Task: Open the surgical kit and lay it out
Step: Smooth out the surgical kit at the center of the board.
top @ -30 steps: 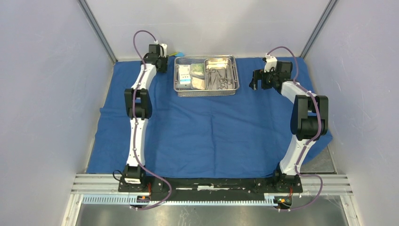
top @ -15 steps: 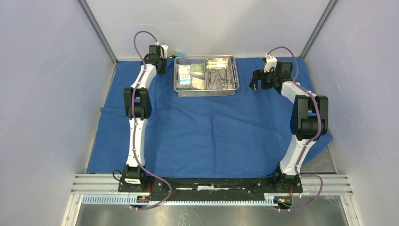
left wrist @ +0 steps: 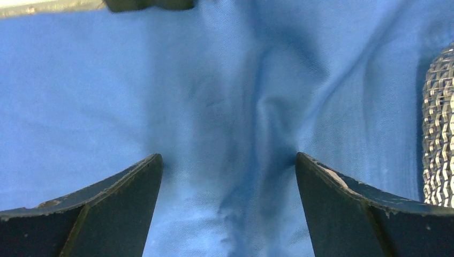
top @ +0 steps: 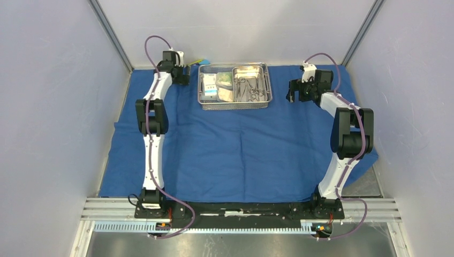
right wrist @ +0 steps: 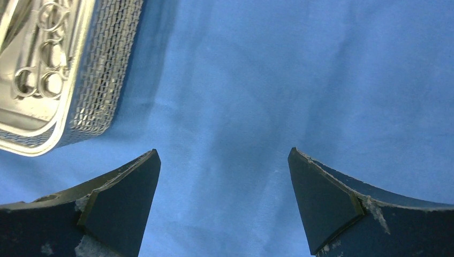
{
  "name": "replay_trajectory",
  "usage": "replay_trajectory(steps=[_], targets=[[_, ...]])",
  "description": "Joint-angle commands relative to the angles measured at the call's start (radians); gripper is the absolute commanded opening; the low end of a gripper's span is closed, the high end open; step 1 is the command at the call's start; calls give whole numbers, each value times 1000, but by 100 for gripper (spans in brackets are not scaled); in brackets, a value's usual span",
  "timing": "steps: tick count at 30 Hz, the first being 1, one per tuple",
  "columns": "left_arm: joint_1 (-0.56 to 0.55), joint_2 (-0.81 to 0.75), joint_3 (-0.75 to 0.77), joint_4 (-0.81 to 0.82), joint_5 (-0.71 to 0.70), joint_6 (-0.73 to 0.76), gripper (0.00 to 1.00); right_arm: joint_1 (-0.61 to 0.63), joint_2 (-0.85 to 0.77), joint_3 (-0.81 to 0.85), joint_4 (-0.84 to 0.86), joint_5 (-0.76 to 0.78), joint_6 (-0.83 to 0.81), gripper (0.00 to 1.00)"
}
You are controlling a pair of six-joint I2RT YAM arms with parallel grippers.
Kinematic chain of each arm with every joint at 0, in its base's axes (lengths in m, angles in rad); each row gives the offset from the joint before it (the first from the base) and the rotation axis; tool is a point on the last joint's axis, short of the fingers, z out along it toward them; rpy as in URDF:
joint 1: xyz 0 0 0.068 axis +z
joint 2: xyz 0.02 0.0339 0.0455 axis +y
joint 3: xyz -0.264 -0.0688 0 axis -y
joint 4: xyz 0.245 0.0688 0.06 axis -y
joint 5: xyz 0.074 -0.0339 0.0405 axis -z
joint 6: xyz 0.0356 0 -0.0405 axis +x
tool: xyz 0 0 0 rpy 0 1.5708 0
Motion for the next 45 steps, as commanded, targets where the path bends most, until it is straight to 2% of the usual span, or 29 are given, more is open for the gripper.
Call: replay_trajectory(steps=[1, 5, 11, 22, 38, 45], targets=[[100, -59, 12, -71, 110, -113, 100, -21, 43, 50, 47, 48, 30, 98], [165, -8, 101, -126, 152, -209, 100, -33, 102, 110, 42, 52, 77, 98], [213, 13, 139, -162, 170, -258, 100, -37, 186, 173, -3, 94, 153, 98], [309, 43, 149, -168, 219, -405, 100, -121, 257, 172, -76, 134, 202, 98], [387, 3, 32, -195, 224, -429, 100, -217, 121, -67, -42, 246, 187, 98], [414, -6, 30, -191, 200, -418, 100, -268, 102, -83, -45, 236, 177, 98]])
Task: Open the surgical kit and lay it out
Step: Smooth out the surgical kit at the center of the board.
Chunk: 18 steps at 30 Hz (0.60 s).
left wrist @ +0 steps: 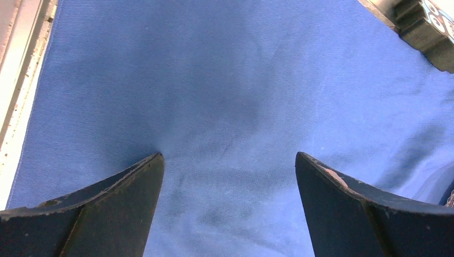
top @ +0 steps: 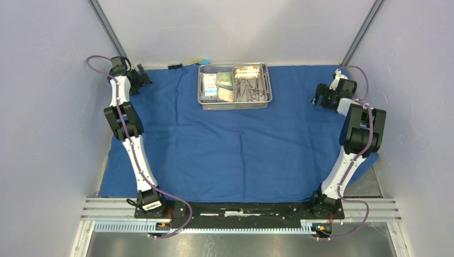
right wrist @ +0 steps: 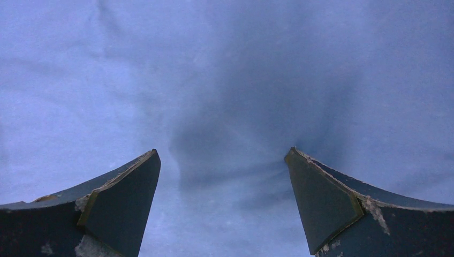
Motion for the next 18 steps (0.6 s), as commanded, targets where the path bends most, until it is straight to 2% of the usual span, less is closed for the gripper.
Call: replay_trajectory(steps=[1, 5, 8, 13, 18], targets=[[47, -2, -12, -57, -32, -29, 100, -44, 6, -43, -124, 62, -12, 98], [46, 27, 54, -42, -25, -7, 100, -42, 10, -23, -119, 21, -32, 98], [32, 2, 31, 13, -11, 30, 100, -41, -14, -25, -91, -28, -64, 98], [19, -140, -159, 190, 87, 40, 100, -36, -126, -91, 16, -160, -113, 98], [3, -375, -469, 437, 165, 69, 100, -14, -270, -162, 71, -257, -179, 98]])
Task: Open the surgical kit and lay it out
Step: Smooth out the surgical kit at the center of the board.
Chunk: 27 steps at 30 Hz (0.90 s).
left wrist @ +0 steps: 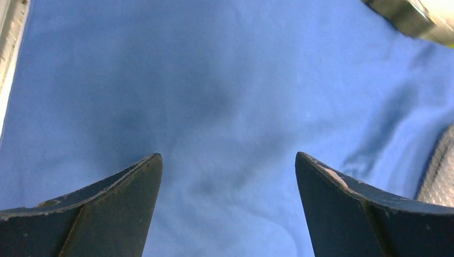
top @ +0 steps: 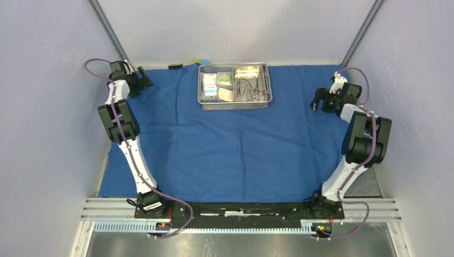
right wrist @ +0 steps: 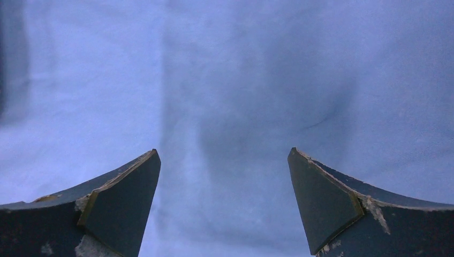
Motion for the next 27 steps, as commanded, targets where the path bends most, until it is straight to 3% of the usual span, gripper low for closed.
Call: replay_trajectory(steps=[1, 4, 8, 12, 17, 22, 27], targets=[[-12, -272, -240, 289, 102, 71, 100, 21, -181, -52, 66, -118, -92, 98], [-19, -434, -419, 406, 137, 128, 100, 39, -277, -105, 36, -131, -168, 98], [-20, -637, -629, 417, 171, 255, 100, 45, -389, -154, -128, -107, -328, 98], [-19, -813, -760, 220, 176, 530, 100, 45, -489, -211, -326, 9, -549, 98], [-13, -980, -934, -28, 71, 839, 100, 44, -646, -375, -451, 232, -775, 98], [-9, -1153, -1143, -46, -13, 968, 100, 37, -749, -512, -500, 385, -873, 98], [-9, -1259, -1218, -74, -3, 991, 100, 18, -794, -586, -534, 466, -925, 98]])
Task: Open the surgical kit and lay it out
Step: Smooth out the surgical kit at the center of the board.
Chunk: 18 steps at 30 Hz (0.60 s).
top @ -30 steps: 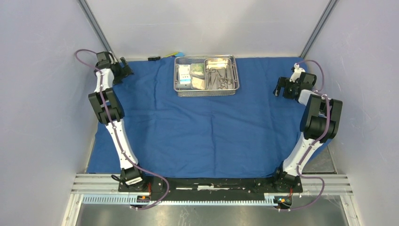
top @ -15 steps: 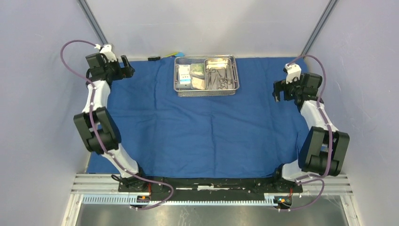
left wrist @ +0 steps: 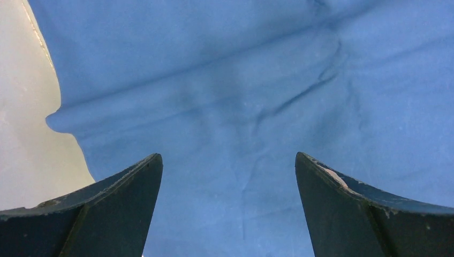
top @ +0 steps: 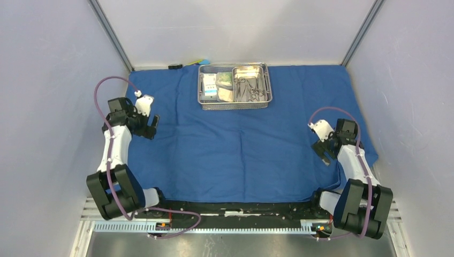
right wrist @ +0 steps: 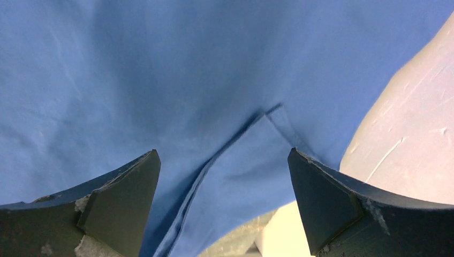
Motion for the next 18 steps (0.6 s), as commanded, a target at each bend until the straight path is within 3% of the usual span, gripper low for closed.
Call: replay_trajectory(steps=[1, 18], targets=[[5, -107, -20, -30, -10, 109, 100, -15, -45, -60, -29, 153, -103, 98], [5, -168, 18, -140, 28, 113, 100, -76, -266, -218, -64, 502, -133, 98]])
